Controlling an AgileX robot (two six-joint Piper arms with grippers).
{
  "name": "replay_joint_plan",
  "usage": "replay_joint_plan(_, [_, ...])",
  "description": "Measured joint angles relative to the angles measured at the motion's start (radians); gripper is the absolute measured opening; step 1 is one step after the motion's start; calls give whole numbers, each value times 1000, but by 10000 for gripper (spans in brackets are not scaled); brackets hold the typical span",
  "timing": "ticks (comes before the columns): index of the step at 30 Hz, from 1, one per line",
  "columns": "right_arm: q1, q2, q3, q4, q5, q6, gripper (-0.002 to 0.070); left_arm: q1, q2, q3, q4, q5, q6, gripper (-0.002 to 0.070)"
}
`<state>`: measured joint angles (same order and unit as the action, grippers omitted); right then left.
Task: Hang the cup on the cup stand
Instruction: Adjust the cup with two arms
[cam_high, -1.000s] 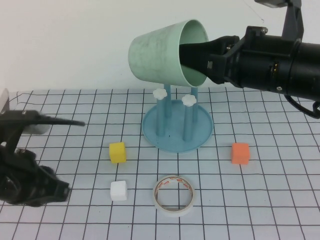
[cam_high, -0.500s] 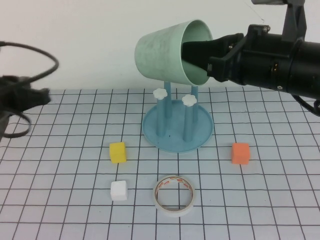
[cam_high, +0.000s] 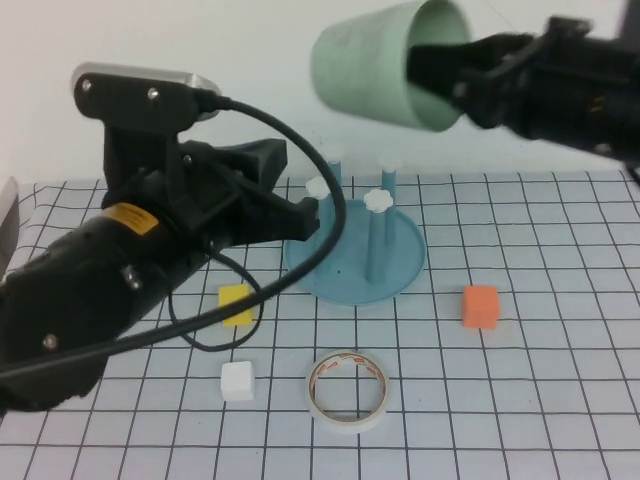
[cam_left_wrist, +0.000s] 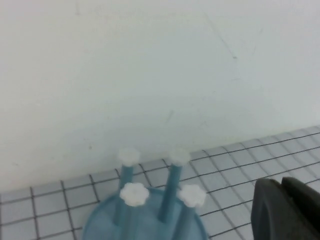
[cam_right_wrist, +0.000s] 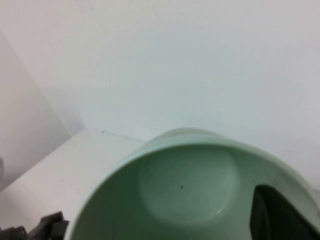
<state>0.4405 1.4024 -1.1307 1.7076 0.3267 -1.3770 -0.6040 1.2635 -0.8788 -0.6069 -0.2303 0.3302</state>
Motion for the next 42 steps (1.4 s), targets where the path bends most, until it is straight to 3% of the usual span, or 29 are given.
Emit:
replay_joint_plan(6, [-97,-110,146,1,80,44,26,-2,-56,76,-3,-28,-156,0])
replay_joint_plan(10, [-115,-138,269,1,160,64,26,-2,-119,132,71,-26,-378,0])
replay_joint_plan(13, [-115,-141,327,1,178,64,26,-10,-154,170,247,-27,-668,0])
replay_joint_plan(17, [-115,-141,359,1,178,66,26,-26,-159,220,636,-94,-1120,0])
replay_joint_plan(19, [-115,-141,359,1,178,68,26,-28,-148,250,835,-193,-1377,0])
replay_joint_plan(21, [-115,-141,359,1,180,75,26,-28,-123,273,951,-310,-1558,0])
replay_joint_plan(25, [-115,-141,359,1,193,99,26,-28,-41,301,1048,-529,-1794,0])
replay_joint_plan(29, [-115,-141,359,1,213,104,26,-28,50,304,1063,-686,-1906,25])
replay_joint_plan(33, [-119,-141,359,1,201,105,25,-29,143,304,1048,-871,-1957,207])
replay_joint_plan(34, [-123,-141,359,1,198,108,25,-29,176,304,1033,-897,-1981,358])
replay_joint_plan(36, [-123,-141,359,1,207,109,25,-29,204,304,1010,-898,-2015,503])
replay_joint_plan(39, [-123,-141,359,1,211,112,25,-29,220,304,987,-900,-2025,617])
replay_joint_plan(42, [-123,-141,359,1,216,111,25,-29,222,304,960,-906,-2032,648])
